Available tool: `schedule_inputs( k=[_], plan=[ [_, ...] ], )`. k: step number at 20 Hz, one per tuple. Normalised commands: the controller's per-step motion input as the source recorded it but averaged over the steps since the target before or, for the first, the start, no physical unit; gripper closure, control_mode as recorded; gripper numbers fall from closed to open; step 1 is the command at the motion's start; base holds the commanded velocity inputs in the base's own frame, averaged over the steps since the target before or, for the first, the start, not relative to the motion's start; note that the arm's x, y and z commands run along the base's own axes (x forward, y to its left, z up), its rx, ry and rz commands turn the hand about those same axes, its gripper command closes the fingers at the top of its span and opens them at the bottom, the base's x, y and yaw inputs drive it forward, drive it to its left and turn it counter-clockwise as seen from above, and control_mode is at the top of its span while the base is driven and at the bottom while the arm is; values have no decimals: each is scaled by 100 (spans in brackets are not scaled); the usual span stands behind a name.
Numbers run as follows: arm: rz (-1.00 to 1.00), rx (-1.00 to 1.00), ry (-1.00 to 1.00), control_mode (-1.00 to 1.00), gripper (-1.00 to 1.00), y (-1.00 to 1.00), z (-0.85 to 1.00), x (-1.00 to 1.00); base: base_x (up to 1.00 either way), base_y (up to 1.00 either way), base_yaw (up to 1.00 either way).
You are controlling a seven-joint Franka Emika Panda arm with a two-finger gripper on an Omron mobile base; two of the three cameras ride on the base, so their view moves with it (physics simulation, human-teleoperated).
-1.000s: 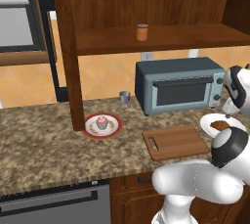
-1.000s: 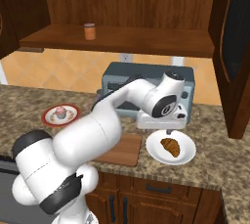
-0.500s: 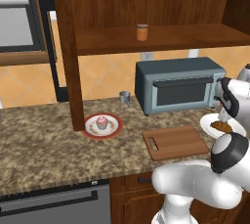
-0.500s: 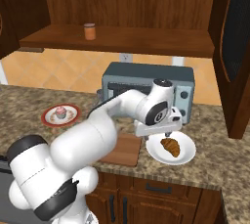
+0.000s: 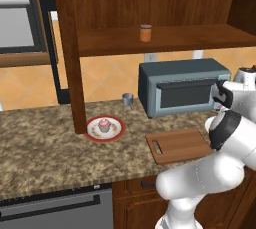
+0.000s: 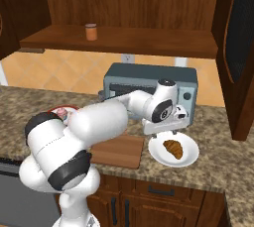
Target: From the different types of pastries on the counter, select a croissant and place it on the cutting board. Then retrieve a jar of jam from the cabinet and place it alongside the croissant on the cutting board.
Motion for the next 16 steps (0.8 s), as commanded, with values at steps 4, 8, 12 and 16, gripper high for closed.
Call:
schedule_inputs(
  k=[4,8,12,16],
  plan=[
    [0,0,7,-100,-100,-48,-18,14,0,0,0],
    [0,0,4,-100,-100,-14,-14,0,0,0,0],
    [0,0,13,-100,-100,0,-32,0,0,0,0],
    [0,0,14,-100,-100,0,-29,0,0,0,0]
  ],
)
